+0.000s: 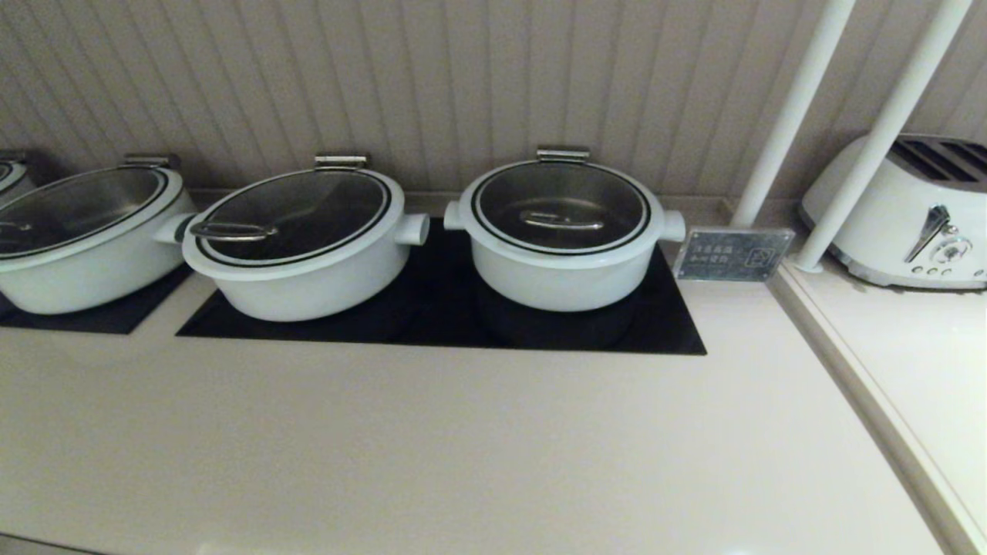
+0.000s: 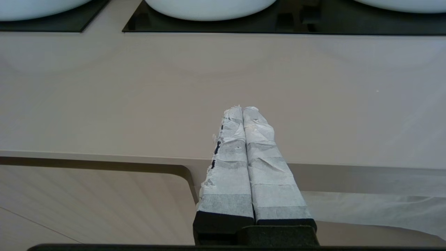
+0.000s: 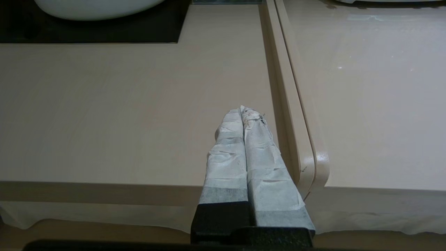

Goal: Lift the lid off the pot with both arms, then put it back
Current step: Open the food pot lid a small opening with the right arm

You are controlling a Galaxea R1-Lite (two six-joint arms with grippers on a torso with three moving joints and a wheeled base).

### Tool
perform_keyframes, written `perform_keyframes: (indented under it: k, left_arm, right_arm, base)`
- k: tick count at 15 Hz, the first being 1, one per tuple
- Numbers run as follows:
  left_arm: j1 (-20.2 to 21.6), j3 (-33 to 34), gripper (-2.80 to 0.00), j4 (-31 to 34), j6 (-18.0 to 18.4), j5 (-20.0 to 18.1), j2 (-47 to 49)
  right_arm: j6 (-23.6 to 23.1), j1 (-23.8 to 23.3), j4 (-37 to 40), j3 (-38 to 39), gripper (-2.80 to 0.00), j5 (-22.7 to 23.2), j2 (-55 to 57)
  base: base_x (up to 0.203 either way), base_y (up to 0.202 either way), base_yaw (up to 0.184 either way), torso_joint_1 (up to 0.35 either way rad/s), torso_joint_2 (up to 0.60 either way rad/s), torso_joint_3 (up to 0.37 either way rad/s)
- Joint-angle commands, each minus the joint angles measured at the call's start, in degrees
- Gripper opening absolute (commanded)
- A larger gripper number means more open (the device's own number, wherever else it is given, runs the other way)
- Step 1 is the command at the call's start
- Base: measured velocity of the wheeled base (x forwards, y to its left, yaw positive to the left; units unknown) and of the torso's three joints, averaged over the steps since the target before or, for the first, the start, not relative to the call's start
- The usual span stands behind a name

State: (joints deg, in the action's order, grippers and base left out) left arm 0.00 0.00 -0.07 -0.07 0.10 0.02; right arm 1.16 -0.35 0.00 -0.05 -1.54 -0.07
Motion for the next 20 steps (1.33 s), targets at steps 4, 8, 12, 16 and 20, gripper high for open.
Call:
perform_keyframes:
  k: [4, 8, 12, 16, 20]
  left_arm:
    - [0.0, 0.0, -2.80, 0.0, 0.1, 0.0, 0.0]
    - [0.0, 0.0, -2.80, 0.0, 0.1, 0.0, 0.0]
    - [0.0, 0.0, -2.80, 0.0, 0.2, 0.0, 0.0]
    - [0.0, 0.0, -2.80, 0.0, 0.2, 0.0, 0.0]
    - [0.0, 0.0, -2.80, 0.0, 0.2, 0.0, 0.0]
  right_arm:
    - [-0.5, 0.0, -0.1, 0.0, -2.80, 0.2, 0.1]
    - [-3.6, 0.0, 0.0, 0.0, -2.80, 1.7, 0.1]
    - [-5.1, 0.4, 0.7, -6.9, -2.80, 3.8, 2.1]
    - [-5.1, 1.1, -0.3, -17.6, -2.80, 5.9, 17.4]
    - [-5.5, 1.6, -6.3, -26.6, -2.80, 12.9, 35.2]
  base:
    - [0.000, 0.000, 0.000, 0.000, 0.00, 0.000]
    - [0.000, 0.000, 0.000, 0.000, 0.00, 0.000]
    - [0.000, 0.000, 0.000, 0.000, 0.00, 0.000]
    - [0.000, 0.000, 0.000, 0.000, 0.00, 0.000]
    - [0.000, 0.000, 0.000, 0.000, 0.00, 0.000]
